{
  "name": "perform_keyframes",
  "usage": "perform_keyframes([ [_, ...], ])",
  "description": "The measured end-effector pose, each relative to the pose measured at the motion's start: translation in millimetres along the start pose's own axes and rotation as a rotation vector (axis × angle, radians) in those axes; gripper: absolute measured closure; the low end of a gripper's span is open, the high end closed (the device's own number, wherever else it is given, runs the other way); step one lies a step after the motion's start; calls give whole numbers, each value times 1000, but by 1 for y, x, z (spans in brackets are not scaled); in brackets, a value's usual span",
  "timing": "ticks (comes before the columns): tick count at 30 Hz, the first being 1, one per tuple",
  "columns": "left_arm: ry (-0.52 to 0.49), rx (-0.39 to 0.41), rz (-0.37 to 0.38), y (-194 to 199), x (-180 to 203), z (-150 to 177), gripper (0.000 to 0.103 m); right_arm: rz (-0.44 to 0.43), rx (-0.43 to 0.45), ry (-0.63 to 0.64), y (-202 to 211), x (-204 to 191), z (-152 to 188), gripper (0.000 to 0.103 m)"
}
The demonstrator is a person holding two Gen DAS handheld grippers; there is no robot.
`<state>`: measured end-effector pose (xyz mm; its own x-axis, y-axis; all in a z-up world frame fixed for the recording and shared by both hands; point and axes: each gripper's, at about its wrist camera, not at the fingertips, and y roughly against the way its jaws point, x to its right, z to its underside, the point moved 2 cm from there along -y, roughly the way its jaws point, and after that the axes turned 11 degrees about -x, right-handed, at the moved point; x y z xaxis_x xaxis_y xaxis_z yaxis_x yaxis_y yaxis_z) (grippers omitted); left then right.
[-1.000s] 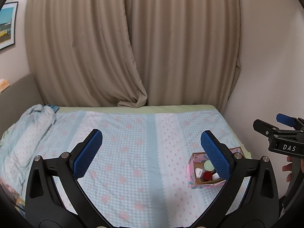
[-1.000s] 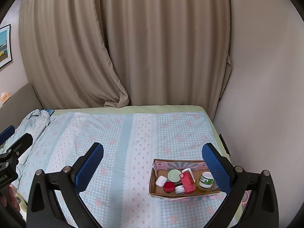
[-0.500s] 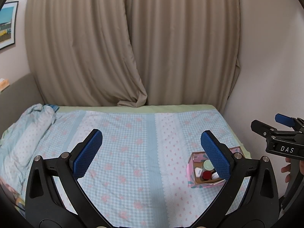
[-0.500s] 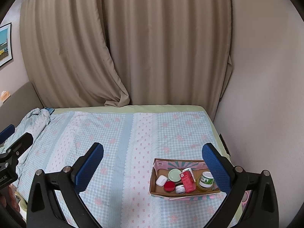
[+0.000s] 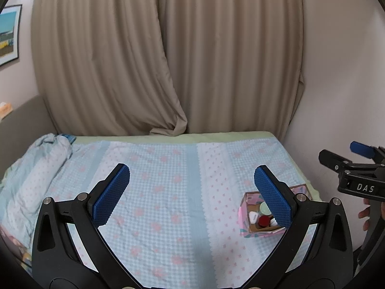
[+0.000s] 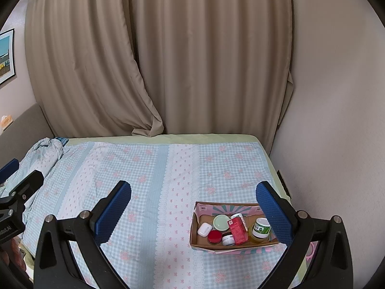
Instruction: Organize rigid objects
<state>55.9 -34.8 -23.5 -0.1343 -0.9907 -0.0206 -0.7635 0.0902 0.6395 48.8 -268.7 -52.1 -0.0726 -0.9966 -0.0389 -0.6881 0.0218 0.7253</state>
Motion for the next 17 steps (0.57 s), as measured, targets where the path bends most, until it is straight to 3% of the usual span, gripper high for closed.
perform_keyframes([
  [3,-25,0,-34,-2,5,0,0,3,-2,-3,-2,-1,0,0],
  [8,-19,14,-5,-3,6,2,0,5,-3,-3,-2,-1,-1,0],
  [13,-8,-6,-43,-8,4,5,0,6,-7,-1,-3,-2,-1,0],
  [17,-5,11,-10,-6,0,6,0,6,-25,0,-7,-5,-1,0],
])
